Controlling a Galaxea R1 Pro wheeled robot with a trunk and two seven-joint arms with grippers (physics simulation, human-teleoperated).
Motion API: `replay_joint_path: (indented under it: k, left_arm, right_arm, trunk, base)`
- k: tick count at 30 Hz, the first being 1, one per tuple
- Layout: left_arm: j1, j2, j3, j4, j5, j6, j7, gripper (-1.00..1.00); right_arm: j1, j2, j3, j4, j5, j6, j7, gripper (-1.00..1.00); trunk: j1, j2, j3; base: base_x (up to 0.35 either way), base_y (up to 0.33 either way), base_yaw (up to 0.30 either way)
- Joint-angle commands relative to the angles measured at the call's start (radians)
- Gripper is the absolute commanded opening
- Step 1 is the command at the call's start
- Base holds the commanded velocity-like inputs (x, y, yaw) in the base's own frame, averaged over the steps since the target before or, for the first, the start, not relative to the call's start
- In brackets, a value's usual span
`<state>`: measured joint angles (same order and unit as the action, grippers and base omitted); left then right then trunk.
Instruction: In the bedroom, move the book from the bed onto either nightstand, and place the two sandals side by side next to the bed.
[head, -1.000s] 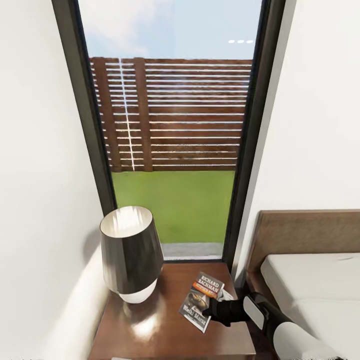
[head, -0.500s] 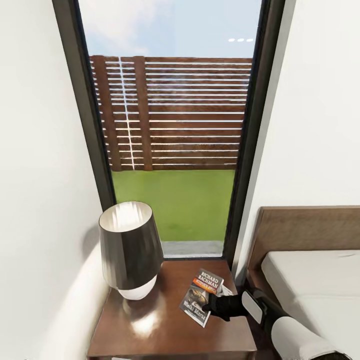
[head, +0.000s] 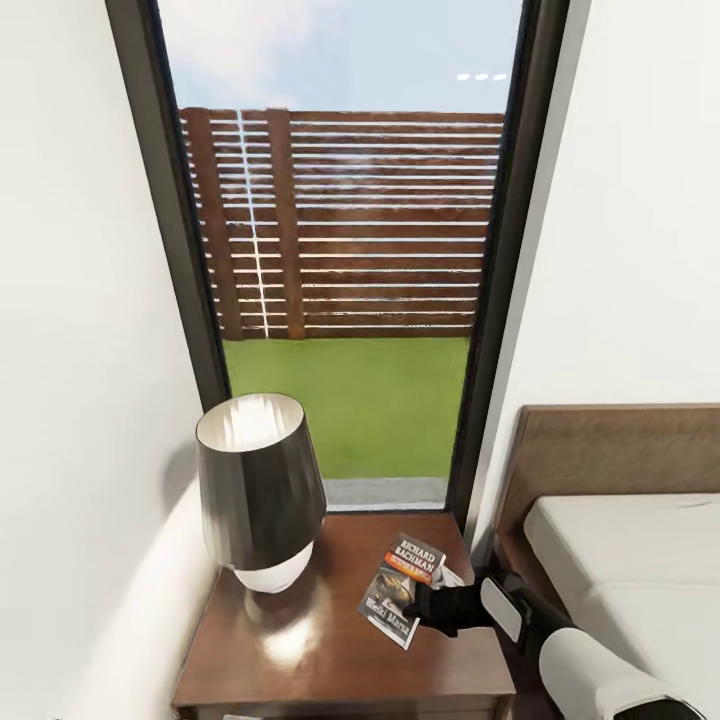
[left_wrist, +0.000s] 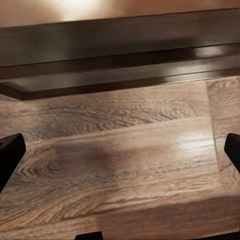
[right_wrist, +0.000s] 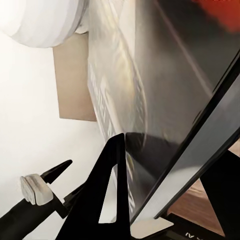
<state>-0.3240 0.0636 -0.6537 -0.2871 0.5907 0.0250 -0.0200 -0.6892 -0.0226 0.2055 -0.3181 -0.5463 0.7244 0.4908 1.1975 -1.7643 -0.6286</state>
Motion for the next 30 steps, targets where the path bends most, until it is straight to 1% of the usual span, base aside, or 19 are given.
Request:
replay_joint_path:
  k: [1,5,14,30]
  left_arm:
    - [0.000,0.001,-0.004,-0.001,0.008,0.003,-0.001,1.00]
    - [0.000,0.001,-0.004,-0.001,0.007,0.003,-0.001,1.00]
    - [0.000,0.001,-0.004,-0.001,0.006,0.003,-0.001,1.00]
    - [0.000,0.001,-0.004,-0.001,0.006,0.003,-0.001,1.00]
  right_arm:
    - [-0.001,-0.001,0.003,-0.001,-0.001,0.003,0.000,-1.00]
    - [-0.005,0.001,0.003,-0.001,-0.002,0.003,-0.021,-1.00]
    - [-0.021,0.015,0.003,0.000,-0.002,0.003,-0.048,-1.00]
    - [-0.039,0.018,0.003,0.002,-0.001,0.007,-0.052,-1.00]
  trunk:
    - [0.004,-0.008,-0.004]
    - [0.019,-0.036,-0.017]
    - [0.054,-0.099,-0.045]
    - [0.115,-0.211,-0.095]
  base:
    - [0.000,0.000,0.000]
    - [0.000,0.000,0.000]
    - [0.000,0.000,0.000]
    - [0.000,0.000,0.000]
